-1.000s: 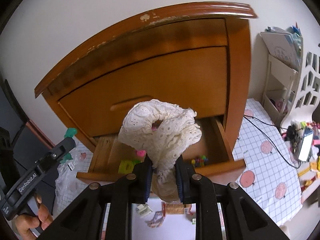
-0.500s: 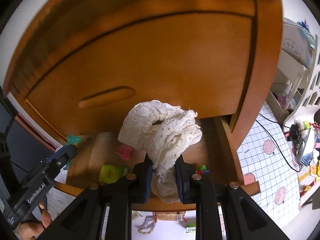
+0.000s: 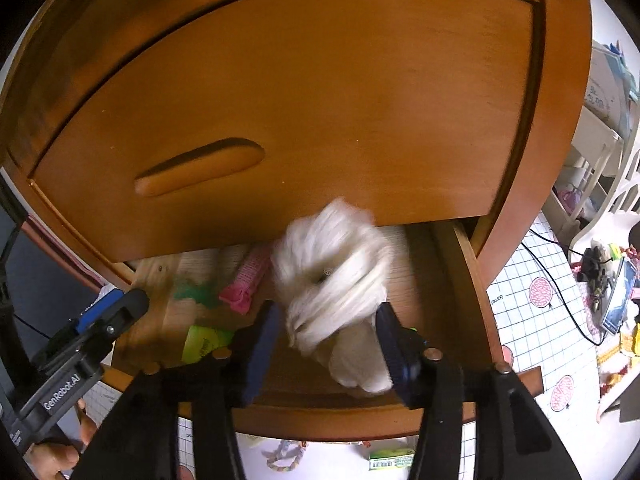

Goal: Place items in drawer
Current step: 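Open the left gripper to drop the figure while the right gripper drops the cloth in the drawer, then withdraw both grippers from the drawer back over the white tray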

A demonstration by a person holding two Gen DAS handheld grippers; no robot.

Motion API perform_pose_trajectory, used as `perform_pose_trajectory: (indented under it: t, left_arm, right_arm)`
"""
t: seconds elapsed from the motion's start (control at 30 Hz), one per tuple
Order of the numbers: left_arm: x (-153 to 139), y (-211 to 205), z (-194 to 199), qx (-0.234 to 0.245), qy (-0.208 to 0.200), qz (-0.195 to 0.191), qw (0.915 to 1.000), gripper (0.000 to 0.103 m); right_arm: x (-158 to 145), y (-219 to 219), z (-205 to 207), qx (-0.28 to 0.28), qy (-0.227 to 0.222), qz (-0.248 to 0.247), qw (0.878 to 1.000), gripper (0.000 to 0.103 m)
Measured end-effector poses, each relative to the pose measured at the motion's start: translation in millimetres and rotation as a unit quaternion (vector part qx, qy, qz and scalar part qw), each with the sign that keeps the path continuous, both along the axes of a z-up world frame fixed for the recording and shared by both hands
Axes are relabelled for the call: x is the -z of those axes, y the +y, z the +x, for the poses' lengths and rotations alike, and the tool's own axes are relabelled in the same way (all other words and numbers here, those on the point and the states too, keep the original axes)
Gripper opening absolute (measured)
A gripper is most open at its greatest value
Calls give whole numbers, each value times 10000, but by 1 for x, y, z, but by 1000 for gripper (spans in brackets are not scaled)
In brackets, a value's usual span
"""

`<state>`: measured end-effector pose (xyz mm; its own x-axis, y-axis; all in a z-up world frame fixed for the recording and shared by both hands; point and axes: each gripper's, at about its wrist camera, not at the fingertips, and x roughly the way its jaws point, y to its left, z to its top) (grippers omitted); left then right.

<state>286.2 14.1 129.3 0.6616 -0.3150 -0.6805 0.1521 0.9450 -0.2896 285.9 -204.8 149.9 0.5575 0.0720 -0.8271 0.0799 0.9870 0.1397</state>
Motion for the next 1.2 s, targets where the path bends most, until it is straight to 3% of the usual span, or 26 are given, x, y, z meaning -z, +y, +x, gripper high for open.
perform_pose_trajectory:
  t: [0.07,0.17,0.23,0.33,0.37,0.7,0.9,1.03,1.2]
  left_arm:
    - [-2,3,-2,-43,-8,34,10000,70]
    - [-3,1,-4,-125,-71,102,9998,83]
    - [-3,0,-7,-179,-140,129,9997,86]
    - [-6,1,-12,-319,-277,200,9989,98]
    - [-6,0,-14,-356,-334,220,9986,103]
    - [-17,0,-31,-446,-610,257,9968,103]
    - [-42,-6,-54,-290,-1029,217,9940,103]
    - [-53,-4,-84,-186,-1431,-24,9895,103]
    - [-30,-6,-115,-48,-1155,-234,9930,103]
  right_arm:
    - [-1,-1,-1,-21,-36,-40,10000,65]
    - [-3,-1,-3,-47,-81,-73,9999,73]
    - [-5,-1,-5,-44,-140,-90,9999,88]
    - [-7,-3,-7,-38,-182,-130,9997,101]
    - [-8,-3,-8,-52,-192,-139,9997,102]
    - [-13,-3,-20,-195,-418,-356,9983,103]
    - [-25,-5,-35,-321,-584,-300,9973,103]
    - [-38,-8,-57,-401,-812,-275,9955,103]
    - [-25,-15,-96,-450,-866,-317,9947,103]
